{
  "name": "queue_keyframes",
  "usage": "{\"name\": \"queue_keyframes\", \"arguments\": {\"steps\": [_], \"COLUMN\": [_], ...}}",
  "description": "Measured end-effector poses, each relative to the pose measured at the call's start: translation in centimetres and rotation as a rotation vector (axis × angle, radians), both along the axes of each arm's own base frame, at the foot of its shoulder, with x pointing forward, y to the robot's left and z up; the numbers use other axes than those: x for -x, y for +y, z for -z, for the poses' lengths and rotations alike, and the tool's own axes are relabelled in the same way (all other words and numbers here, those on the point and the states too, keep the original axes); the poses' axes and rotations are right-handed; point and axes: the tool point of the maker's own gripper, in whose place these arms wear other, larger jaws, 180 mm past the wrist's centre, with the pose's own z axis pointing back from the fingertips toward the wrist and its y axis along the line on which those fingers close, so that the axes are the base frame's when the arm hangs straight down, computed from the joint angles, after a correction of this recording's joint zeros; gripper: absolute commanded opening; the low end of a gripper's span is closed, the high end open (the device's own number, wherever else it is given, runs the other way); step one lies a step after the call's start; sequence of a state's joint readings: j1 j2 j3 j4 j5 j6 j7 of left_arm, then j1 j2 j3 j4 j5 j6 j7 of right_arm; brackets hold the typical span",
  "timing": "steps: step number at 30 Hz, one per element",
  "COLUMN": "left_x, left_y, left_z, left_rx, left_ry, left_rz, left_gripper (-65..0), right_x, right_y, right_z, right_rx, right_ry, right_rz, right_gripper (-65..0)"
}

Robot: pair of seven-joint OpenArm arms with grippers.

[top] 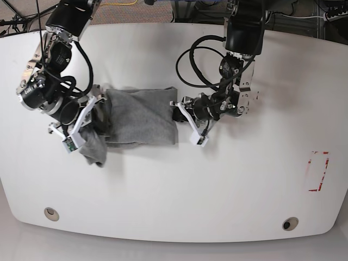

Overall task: Fold the T-shirt properly
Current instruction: 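Grasp both ends of the grey strip with the two grippers, then lift and fold the strip in half, bringing the grippers together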

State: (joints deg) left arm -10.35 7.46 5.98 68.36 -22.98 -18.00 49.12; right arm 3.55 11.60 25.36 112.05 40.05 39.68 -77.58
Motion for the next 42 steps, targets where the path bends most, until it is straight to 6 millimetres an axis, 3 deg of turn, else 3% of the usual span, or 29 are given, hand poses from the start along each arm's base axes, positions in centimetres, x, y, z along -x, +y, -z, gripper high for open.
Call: {"name": "queue_keyframes", "arguments": {"steps": [15, 23, 25, 28, 31, 35, 42], "left_x": [0.4, 0.4, 0.4, 0.4, 0.4, 0.4, 0.4], "left_y": [-1.1, -1.1, -1.1, -1.0, -1.1, -1.0, -1.0], "left_z": [0.0, 0.0, 0.0, 0.0, 0.0, 0.0, -0.1], "left_rx": [0.003, 0.003, 0.004, 0.003, 0.004, 0.003, 0.004], "left_ry": [0.005, 0.005, 0.005, 0.005, 0.004, 0.005, 0.004], "left_rz": [0.028, 0.028, 0.027, 0.027, 0.028, 0.028, 0.027], "left_gripper": [-62.5, -62.5, -62.5, -62.5, -62.5, -62.5, -62.2], "right_x": [-0.5, 0.0, 0.1, 0.3, 0.3, 0.3, 0.8], "right_y": [6.1, 9.1, 10.2, 11.3, 11.2, 11.2, 11.7], "right_z": [0.0, 1.4, 1.5, 2.0, 3.0, 3.8, 4.5], "right_rx": [-0.059, 0.021, 0.023, 0.065, 0.153, 0.256, 0.310], "right_ry": [-0.024, -0.001, -0.013, -0.013, 0.002, -0.002, -0.053], "right_rz": [-0.135, -0.231, -0.262, -0.297, -0.303, -0.314, -0.331], "right_gripper": [-63.7, -63.1, -59.5, -48.2, -33.9, -21.6, -18.4]}}
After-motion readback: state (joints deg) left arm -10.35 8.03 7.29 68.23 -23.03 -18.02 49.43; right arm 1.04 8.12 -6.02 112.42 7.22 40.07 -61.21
